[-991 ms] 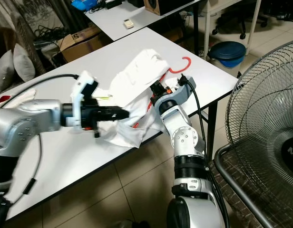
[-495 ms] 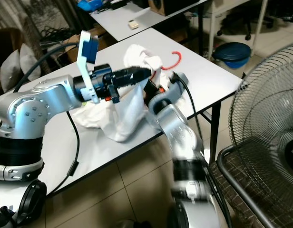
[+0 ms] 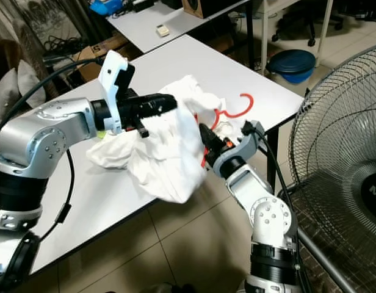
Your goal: Hang hanger
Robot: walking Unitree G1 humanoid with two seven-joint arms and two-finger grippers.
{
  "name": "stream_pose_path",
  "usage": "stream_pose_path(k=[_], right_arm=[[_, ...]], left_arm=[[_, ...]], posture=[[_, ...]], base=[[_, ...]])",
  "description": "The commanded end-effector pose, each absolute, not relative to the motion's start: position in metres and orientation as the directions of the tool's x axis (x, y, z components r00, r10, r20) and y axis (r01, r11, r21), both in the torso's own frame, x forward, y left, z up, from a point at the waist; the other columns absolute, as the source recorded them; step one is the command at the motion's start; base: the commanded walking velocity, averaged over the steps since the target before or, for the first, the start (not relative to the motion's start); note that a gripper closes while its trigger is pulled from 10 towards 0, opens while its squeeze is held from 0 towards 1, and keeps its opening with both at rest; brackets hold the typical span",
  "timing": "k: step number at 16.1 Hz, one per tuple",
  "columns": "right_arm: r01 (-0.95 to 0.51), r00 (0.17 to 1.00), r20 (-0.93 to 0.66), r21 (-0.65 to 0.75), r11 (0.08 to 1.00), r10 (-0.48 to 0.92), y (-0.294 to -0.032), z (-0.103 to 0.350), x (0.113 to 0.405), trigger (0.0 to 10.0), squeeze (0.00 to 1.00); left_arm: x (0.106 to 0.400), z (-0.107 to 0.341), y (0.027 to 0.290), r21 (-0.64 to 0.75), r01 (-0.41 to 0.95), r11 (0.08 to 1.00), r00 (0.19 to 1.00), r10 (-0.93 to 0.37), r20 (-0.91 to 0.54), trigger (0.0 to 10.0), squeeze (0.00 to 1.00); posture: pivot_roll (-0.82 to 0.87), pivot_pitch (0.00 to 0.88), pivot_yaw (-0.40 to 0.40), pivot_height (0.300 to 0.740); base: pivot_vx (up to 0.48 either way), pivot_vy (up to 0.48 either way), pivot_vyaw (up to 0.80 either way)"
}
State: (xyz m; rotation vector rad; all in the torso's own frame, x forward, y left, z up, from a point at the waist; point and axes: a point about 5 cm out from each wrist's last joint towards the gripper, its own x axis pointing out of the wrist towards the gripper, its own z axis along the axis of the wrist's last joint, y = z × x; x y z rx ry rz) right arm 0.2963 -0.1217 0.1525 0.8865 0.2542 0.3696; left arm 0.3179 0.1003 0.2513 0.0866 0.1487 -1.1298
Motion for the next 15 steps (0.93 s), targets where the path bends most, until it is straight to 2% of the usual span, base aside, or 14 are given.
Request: stream_pose_path(k=[1,2,3,4,6,7,9,10,11,13,14,15], right_arm=[[-0.236,0.901,-0.040,0.790,0.566,0.432,-0.121,0.161,0.294,10.0,0.00],[-0.234,0.901,-0.046,0.786,0.573,0.431,-0.122,0.160,0.294,10.0,0.00],[-0.231,0.901,-0.055,0.778,0.584,0.430,-0.124,0.159,0.295,10.0,0.00],[-0.231,0.901,-0.056,0.777,0.585,0.430,-0.124,0.159,0.295,10.0,0.00],[-0.282,0.881,-0.032,0.766,0.578,0.472,-0.123,0.164,0.290,10.0,0.00],[-0.315,0.862,-0.033,0.748,0.585,0.506,-0.125,0.165,0.286,10.0,0.00],[-0.400,0.808,-0.023,0.713,0.577,0.589,-0.129,0.167,0.276,10.0,0.00],[-0.471,0.755,-0.032,0.669,0.575,0.655,-0.136,0.168,0.267,10.0,0.00],[-0.492,0.740,-0.032,0.656,0.572,0.672,-0.140,0.169,0.262,10.0,0.00],[-0.569,0.686,-0.009,0.617,0.544,0.727,-0.154,0.176,0.248,10.0,0.00],[-0.589,0.671,-0.001,0.607,0.533,0.742,-0.156,0.178,0.244,10.0,0.00],[-0.625,0.641,0.009,0.586,0.516,0.767,-0.160,0.181,0.237,10.0,0.00]], left_arm=[[0.309,0.241,0.111,0.010,0.937,0.350,0.340,-0.901,-0.269,10.0,1.00],[0.313,0.240,0.115,0.020,0.922,0.387,0.378,-0.884,-0.275,10.0,1.00],[0.325,0.239,0.124,0.038,0.865,0.500,0.490,-0.827,-0.277,10.0,1.00],[0.329,0.239,0.127,0.041,0.845,0.533,0.523,-0.807,-0.275,10.0,1.00],[0.351,0.251,0.151,0.093,0.695,0.713,0.714,-0.670,-0.205,10.0,1.00],[0.359,0.261,0.159,0.111,0.641,0.759,0.766,-0.626,-0.146,10.0,1.00],[0.369,0.277,0.168,0.122,0.608,0.784,0.793,-0.608,-0.042,10.0,1.00],[0.375,0.280,0.169,0.141,0.631,0.762,0.770,-0.638,-0.001,10.0,1.00],[0.377,0.280,0.169,0.157,0.639,0.753,0.762,-0.647,0.006,10.0,1.00],[0.383,0.271,0.165,0.115,0.720,0.684,0.686,-0.727,0.022,10.0,1.00],[0.384,0.265,0.164,0.107,0.748,0.655,0.659,-0.752,0.001,10.0,0.00],[0.387,0.248,0.159,0.100,0.779,0.619,0.626,-0.777,-0.066,10.0,0.00]], posture=[[-0.17,0.025,0.319,0.740],[-0.17,0.025,0.319,0.740],[-0.17,0.021,0.323,0.740],[-0.17,0.021,0.323,0.740],[-0.17,0.018,0.317,0.740],[-0.16,0.019,0.314,0.740],[-0.16,0.020,0.308,0.740],[-0.16,0.020,0.305,0.740],[-0.17,0.023,0.306,0.740],[-0.17,0.023,0.307,0.740],[-0.18,0.027,0.313,0.740],[-0.18,0.028,0.314,0.740]], base=[[0.000,0.000,0.00],[0.000,0.000,0.00],[0.000,0.000,0.00],[0.000,0.000,0.00],[0.000,0.000,0.00],[0.000,0.000,0.00],[0.000,0.000,0.00],[0.000,0.000,0.00],[0.000,0.000,0.00],[0.000,0.000,0.00],[0.000,0.000,0.00],[0.000,0.000,0.00]])
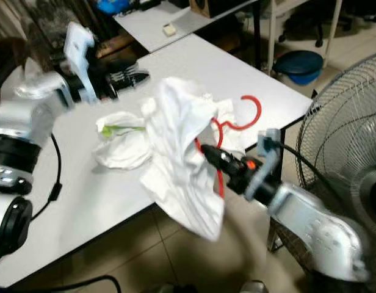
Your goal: Hang hanger
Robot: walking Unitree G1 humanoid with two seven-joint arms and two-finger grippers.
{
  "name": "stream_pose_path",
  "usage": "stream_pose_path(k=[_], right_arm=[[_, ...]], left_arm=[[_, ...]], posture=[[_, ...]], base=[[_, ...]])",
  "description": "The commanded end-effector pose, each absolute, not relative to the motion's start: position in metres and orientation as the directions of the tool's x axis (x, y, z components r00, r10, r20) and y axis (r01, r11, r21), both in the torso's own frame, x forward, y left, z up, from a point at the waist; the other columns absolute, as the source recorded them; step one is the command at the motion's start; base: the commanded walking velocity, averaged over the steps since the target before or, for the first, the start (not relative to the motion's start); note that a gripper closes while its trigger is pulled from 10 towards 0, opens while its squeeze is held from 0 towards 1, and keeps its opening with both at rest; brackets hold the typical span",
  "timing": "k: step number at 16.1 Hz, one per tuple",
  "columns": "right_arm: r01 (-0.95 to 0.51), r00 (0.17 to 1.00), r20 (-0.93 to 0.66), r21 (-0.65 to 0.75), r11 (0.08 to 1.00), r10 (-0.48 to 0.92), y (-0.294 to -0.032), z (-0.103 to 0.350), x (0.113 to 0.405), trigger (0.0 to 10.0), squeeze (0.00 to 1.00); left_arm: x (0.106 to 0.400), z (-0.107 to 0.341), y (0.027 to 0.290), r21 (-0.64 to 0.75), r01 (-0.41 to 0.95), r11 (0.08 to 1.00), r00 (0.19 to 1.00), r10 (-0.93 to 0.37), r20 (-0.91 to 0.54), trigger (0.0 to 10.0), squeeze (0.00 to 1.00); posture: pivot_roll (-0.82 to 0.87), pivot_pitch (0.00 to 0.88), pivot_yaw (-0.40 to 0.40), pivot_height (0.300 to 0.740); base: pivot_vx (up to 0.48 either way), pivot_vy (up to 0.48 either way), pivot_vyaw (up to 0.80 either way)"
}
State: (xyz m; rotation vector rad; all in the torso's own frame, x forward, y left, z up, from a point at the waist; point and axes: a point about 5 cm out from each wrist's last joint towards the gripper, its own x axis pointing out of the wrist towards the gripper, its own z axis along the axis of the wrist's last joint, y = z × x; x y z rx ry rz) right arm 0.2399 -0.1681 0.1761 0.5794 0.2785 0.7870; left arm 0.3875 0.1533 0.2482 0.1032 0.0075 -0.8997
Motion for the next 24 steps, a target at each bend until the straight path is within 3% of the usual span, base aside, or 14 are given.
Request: stream_pose_path(k=[1,4,11,12,13,15,24], right_arm=[[-0.642,0.626,0.011,0.575,0.507,0.780,-0.162,0.183,0.233,10.0,0.00],[-0.683,0.588,0.022,0.550,0.482,0.809,-0.166,0.186,0.221,10.0,0.00],[-0.688,0.588,0.027,0.541,0.483,0.808,-0.171,0.185,0.213,10.0,0.00],[-0.690,0.586,0.027,0.540,0.482,0.810,-0.171,0.185,0.213,10.0,0.00],[-0.692,0.584,0.027,0.539,0.480,0.811,-0.171,0.185,0.214,10.0,0.00],[-0.698,0.577,0.029,0.537,0.474,0.816,-0.170,0.185,0.215,10.0,0.00],[-0.695,0.583,0.021,0.531,0.485,0.813,-0.171,0.183,0.218,10.0,0.00]], left_arm=[[0.389,0.242,0.156,0.098,0.791,0.604,0.611,-0.788,-0.076,10.0,0.00],[0.387,0.229,0.146,-0.035,0.883,0.468,0.467,-0.884,-0.031,10.0,0.00],[0.390,0.211,0.160,-0.101,0.842,0.530,0.529,-0.848,-0.041,10.0,0.00],[0.390,0.207,0.160,-0.081,0.836,0.543,0.539,-0.840,-0.068,5.8,0.00],[0.391,0.205,0.159,-0.063,0.828,0.557,0.552,-0.830,-0.081,4.7,0.00],[0.394,0.203,0.160,-0.020,0.785,0.619,0.614,-0.782,-0.106,0.0,0.00],[0.396,0.204,0.166,-0.074,0.737,0.672,0.671,-0.741,-0.042,0.0,0.00]], posture=[[-0.19,0.032,0.322,0.740],[-0.21,0.040,0.345,0.740],[-0.22,0.036,0.355,0.740],[-0.22,0.035,0.352,0.740],[-0.22,0.034,0.349,0.740],[-0.22,0.032,0.346,0.740],[-0.22,0.022,0.337,0.740]], base=[[0.000,0.000,0.00],[0.000,0.000,0.00],[0.000,0.000,0.00],[0.000,0.000,0.00],[0.000,0.000,0.00],[0.000,0.000,0.00],[0.000,0.000,0.00]])
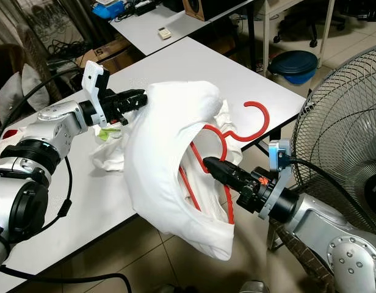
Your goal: Hang hanger
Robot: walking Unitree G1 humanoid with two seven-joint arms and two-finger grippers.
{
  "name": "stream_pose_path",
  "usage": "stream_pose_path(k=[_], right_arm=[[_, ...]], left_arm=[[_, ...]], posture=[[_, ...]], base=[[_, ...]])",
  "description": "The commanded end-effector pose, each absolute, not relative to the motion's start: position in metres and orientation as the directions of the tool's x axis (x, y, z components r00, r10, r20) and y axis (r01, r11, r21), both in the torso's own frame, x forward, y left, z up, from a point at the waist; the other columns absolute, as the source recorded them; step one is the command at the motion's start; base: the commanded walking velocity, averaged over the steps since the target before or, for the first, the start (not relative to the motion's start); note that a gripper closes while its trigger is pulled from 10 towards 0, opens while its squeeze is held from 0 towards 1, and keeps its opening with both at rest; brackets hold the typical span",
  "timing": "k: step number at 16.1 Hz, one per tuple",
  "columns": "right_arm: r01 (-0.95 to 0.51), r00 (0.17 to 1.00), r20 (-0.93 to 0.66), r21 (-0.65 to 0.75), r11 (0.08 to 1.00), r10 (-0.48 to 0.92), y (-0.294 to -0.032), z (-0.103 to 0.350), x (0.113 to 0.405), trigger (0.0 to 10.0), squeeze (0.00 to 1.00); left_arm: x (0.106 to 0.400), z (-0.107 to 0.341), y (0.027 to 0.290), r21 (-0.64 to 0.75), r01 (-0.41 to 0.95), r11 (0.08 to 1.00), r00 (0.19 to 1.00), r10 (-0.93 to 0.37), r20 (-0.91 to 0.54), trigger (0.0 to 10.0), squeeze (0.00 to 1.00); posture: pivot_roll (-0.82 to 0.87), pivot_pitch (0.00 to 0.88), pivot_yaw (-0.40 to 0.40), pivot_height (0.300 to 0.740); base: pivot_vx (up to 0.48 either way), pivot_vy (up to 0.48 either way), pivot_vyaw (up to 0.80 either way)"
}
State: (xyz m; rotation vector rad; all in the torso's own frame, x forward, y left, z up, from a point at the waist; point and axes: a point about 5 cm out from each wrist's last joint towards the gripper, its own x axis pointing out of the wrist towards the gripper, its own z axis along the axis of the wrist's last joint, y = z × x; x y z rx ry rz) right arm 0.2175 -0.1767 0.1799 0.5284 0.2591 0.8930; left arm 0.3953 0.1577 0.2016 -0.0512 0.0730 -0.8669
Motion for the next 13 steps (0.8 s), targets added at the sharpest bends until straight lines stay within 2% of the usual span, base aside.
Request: stream_pose_path(k=[1,6,13], right_arm=[[-0.695,0.582,0.021,0.531,0.485,0.813,-0.171,0.183,0.218,10.0,0.00],[-0.684,0.598,0.019,0.533,0.498,0.802,-0.172,0.182,0.221,10.0,0.00],[-0.641,0.661,0.028,0.540,0.545,0.750,-0.176,0.180,0.229,10.0,0.00]], left_arm=[[0.396,0.203,0.166,-0.075,0.736,0.673,0.672,-0.739,-0.042,0.0,0.00],[0.397,0.200,0.175,-0.084,0.680,0.728,0.727,-0.685,-0.055,0.0,0.00],[0.393,0.186,0.198,-0.106,0.584,0.805,0.802,-0.592,-0.077,0.0,0.00]], posture=[[-0.22,0.022,0.337,0.740],[-0.22,0.024,0.333,0.740],[-0.21,0.019,0.335,0.740]], base=[[0.000,0.000,0.00],[0.000,0.000,0.00],[0.000,0.000,0.00]])
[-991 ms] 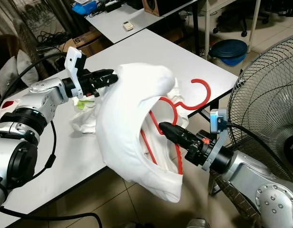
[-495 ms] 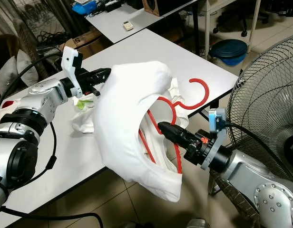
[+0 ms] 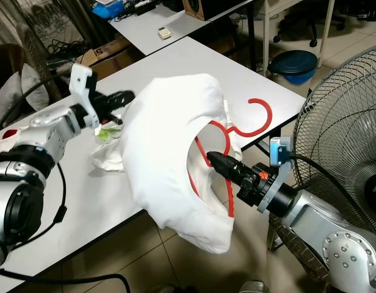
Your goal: Hang hanger
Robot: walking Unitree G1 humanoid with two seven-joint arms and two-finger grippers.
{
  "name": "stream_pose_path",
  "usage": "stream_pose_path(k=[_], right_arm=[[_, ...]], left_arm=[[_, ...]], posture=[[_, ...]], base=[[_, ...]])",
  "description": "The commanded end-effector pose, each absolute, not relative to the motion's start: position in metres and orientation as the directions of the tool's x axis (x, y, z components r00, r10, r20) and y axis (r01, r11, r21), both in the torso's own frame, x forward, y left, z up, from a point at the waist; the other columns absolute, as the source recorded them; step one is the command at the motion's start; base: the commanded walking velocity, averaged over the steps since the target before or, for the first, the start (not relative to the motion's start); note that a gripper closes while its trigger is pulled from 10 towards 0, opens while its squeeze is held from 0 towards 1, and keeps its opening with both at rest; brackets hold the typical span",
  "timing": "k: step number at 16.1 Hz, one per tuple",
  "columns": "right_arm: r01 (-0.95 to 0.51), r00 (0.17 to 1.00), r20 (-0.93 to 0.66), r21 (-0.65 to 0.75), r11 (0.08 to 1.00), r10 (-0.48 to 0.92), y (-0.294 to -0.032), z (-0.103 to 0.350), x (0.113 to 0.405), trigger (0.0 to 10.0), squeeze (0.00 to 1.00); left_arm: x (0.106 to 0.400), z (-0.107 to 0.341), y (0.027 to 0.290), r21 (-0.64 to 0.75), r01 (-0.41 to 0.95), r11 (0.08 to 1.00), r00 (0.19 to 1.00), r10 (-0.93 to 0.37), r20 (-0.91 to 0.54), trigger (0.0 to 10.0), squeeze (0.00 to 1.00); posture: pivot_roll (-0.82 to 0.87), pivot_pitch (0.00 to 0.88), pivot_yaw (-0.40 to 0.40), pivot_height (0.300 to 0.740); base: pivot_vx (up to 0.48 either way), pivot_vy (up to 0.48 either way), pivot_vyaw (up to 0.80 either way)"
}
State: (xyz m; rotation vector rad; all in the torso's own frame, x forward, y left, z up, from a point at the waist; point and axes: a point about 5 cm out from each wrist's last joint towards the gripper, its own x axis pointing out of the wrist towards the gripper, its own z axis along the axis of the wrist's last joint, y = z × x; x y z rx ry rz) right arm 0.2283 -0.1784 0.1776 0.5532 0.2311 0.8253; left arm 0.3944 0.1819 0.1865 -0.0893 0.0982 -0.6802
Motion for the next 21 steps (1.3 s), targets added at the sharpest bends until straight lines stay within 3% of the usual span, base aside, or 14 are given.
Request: stream_pose_path(k=[1,4,6,7,8,9,13,18,21], right_arm=[[-0.638,0.667,0.035,0.544,0.545,0.745,-0.175,0.181,0.231,10.0,0.00],[-0.641,0.664,0.042,0.546,0.539,0.747,-0.173,0.181,0.232,10.0,0.00],[-0.644,0.661,0.045,0.546,0.536,0.749,-0.172,0.181,0.232,10.0,0.00],[-0.645,0.661,0.045,0.545,0.536,0.749,-0.172,0.181,0.233,10.0,0.00],[-0.645,0.661,0.046,0.544,0.536,0.749,-0.171,0.181,0.233,10.0,0.00],[-0.646,0.661,0.048,0.544,0.536,0.749,-0.171,0.181,0.233,10.0,0.00],[-0.649,0.658,0.049,0.542,0.534,0.751,-0.169,0.181,0.232,10.0,0.00],[-0.650,0.658,0.051,0.542,0.532,0.752,-0.168,0.180,0.233,10.0,0.00],[-0.652,0.654,0.049,0.542,0.530,0.755,-0.167,0.180,0.233,10.0,0.00]], left_arm=[[0.391,0.181,0.201,-0.113,0.575,0.810,0.807,-0.585,-0.087,0.0,0.00],[0.390,0.177,0.200,-0.139,0.569,0.810,0.810,-0.582,-0.078,0.0,0.00],[0.393,0.185,0.197,-0.234,0.552,0.801,0.825,-0.564,0.015,0.0,0.00],[0.394,0.191,0.195,-0.313,0.566,0.762,0.815,-0.574,0.078,10.0,0.00],[0.395,0.200,0.193,-0.413,0.601,0.684,0.789,-0.589,0.173,10.0,1.00],[0.394,0.205,0.189,-0.426,0.642,0.638,0.757,-0.617,0.217,10.0,1.00],[0.386,0.194,0.166,-0.342,0.784,0.517,0.584,-0.802,0.128,10.0,1.00],[0.385,0.199,0.163,-0.420,0.792,0.443,0.555,-0.809,0.193,10.0,1.00],[0.382,0.203,0.162,-0.485,0.803,0.348,0.515,-0.814,0.268,10.0,1.00]], posture=[[-0.21,0.018,0.334,0.740],[-0.20,0.018,0.333,0.740],[-0.20,0.018,0.337,0.740],[-0.21,0.018,0.340,0.740],[-0.21,0.018,0.342,0.740],[-0.21,0.018,0.344,0.740],[-0.21,0.017,0.349,0.740],[-0.20,0.018,0.350,0.740],[-0.20,0.017,0.346,0.740]], base=[[0.000,0.000,0.00],[0.000,0.000,0.00],[0.000,0.000,0.00],[0.000,0.000,0.00],[0.000,0.000,0.00],[0.000,0.000,0.00],[0.000,0.000,0.00],[0.000,0.000,0.00],[0.000,0.000,0.00]])
